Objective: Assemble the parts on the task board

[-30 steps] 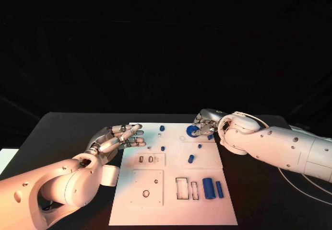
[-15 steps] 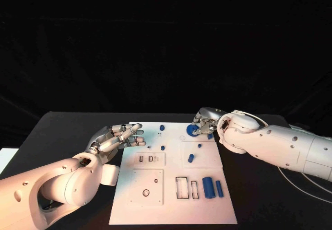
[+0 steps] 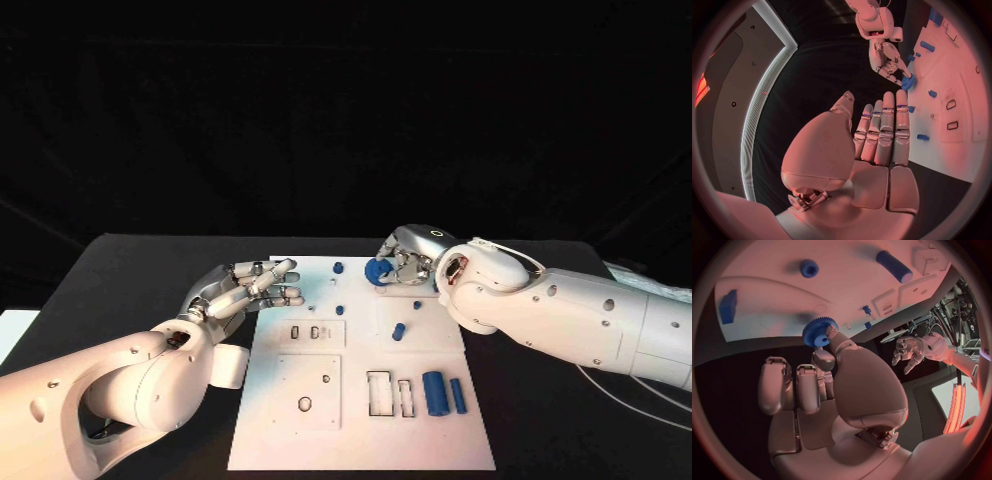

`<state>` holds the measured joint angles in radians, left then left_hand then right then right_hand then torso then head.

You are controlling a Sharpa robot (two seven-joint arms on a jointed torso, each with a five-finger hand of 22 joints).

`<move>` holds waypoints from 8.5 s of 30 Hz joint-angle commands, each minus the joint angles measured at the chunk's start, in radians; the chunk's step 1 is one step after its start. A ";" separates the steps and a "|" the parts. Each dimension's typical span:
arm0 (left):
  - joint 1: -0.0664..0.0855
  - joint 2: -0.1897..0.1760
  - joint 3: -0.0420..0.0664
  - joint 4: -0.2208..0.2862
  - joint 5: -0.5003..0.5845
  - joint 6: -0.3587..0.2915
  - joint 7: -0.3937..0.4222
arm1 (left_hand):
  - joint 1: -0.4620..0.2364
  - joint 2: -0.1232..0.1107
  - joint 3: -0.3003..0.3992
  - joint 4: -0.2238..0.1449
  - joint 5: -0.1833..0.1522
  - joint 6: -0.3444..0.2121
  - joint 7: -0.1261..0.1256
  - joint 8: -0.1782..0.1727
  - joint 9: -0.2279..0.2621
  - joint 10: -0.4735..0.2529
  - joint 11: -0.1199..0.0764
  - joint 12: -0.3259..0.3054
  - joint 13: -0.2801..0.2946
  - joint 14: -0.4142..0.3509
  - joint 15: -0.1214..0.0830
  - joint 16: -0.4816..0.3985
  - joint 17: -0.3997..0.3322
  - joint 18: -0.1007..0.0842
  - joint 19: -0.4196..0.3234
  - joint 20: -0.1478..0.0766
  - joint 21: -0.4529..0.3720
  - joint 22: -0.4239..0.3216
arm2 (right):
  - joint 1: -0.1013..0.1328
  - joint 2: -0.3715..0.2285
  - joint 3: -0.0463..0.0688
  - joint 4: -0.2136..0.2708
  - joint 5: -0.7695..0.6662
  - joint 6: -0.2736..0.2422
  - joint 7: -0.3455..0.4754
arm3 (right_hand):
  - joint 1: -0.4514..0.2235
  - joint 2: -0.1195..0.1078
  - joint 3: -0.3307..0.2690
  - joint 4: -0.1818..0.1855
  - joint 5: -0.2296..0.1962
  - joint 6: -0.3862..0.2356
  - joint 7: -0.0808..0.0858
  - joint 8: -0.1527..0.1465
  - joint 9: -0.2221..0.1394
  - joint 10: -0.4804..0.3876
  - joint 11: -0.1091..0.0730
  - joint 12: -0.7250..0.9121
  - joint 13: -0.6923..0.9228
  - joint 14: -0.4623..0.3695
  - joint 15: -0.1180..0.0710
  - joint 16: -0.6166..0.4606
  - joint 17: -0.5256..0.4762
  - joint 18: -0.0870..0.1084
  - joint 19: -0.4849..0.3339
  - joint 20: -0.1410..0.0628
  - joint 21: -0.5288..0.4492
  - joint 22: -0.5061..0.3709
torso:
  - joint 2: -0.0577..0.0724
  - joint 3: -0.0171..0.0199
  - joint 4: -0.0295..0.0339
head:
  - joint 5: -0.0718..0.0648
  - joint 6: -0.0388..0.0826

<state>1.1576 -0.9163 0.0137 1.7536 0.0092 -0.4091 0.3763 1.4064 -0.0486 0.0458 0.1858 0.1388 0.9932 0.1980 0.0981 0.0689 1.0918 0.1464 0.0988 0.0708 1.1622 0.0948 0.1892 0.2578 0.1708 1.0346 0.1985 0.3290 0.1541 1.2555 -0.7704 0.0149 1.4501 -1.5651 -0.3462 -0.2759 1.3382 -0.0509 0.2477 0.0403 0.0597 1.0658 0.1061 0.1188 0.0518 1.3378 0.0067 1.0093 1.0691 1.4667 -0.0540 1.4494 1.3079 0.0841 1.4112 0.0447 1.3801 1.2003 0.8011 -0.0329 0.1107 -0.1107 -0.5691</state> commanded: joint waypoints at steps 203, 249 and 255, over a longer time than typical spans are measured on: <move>-0.001 0.020 0.000 -0.130 0.000 0.073 -0.005 | 0.010 0.017 0.008 -0.019 -0.006 0.006 0.002 -0.009 0.001 0.011 0.000 -0.012 0.000 -0.006 0.001 -0.013 0.011 0.011 0.000 0.003 -0.003 -0.002 | -0.115 0.140 -0.041 0.093 0.052 -0.005 -0.032 | 0.006 0.035 0.008 -0.003 0.058 0.060 -0.009 0.009 0.041 -0.029 0.006 -0.069 -0.005 0.067 -0.004 0.013 0.073 -0.009 -0.001 0.003 0.006 0.002 | -0.033 0.0039 -0.0207 | 0.054 -0.055; -0.001 0.021 0.000 -0.127 0.000 0.080 -0.013 | 0.011 0.018 0.008 -0.020 -0.006 0.007 0.002 -0.010 0.001 0.013 0.000 -0.012 0.001 -0.006 0.001 -0.015 0.013 0.011 0.000 0.003 -0.003 -0.002 | -0.132 0.174 -0.043 0.064 0.006 0.045 -0.064 | -0.064 -0.045 -0.036 0.015 0.102 -0.023 0.025 -0.045 0.024 -0.098 0.036 -0.175 -0.081 0.061 0.021 -0.004 0.056 -0.003 -0.016 0.025 -0.014 -0.027 | -0.034 0.0055 -0.0239 | 0.061 -0.079; -0.001 0.021 0.000 -0.128 0.000 0.081 -0.014 | 0.011 0.018 0.008 -0.020 -0.006 0.007 0.002 -0.010 0.001 0.013 0.000 -0.012 0.001 -0.006 0.001 -0.015 0.013 0.011 0.000 0.003 -0.003 -0.002 | -0.132 0.174 -0.043 0.062 0.006 0.044 -0.064 | -0.078 -0.050 -0.051 0.025 0.104 -0.022 0.024 -0.044 0.025 -0.101 0.036 -0.178 -0.084 0.061 0.021 -0.005 0.054 -0.003 -0.017 0.027 -0.016 -0.029 | -0.034 0.0052 -0.0242 | 0.060 -0.081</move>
<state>1.1566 -0.8971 0.0129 1.6240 0.0091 -0.3489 0.3552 1.4143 -0.0408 0.0542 0.1720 0.1388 0.9932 0.1980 0.0948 0.0690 1.0989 0.1465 0.0892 0.0708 1.1621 0.0948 0.1779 0.2693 0.1707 1.0346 0.1985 0.3290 0.1528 1.1261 -0.5967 -0.0258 1.5140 -1.5472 -0.3276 -0.3259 1.2686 -0.1002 0.2012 0.0651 0.1588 1.0494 0.1325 0.0768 0.0754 1.2426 0.0441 0.8348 0.9857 1.4682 -0.0410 1.4475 1.3076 0.0842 1.3981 0.0647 1.3700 1.1728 0.7673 -0.0272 0.0867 -0.0500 -0.6494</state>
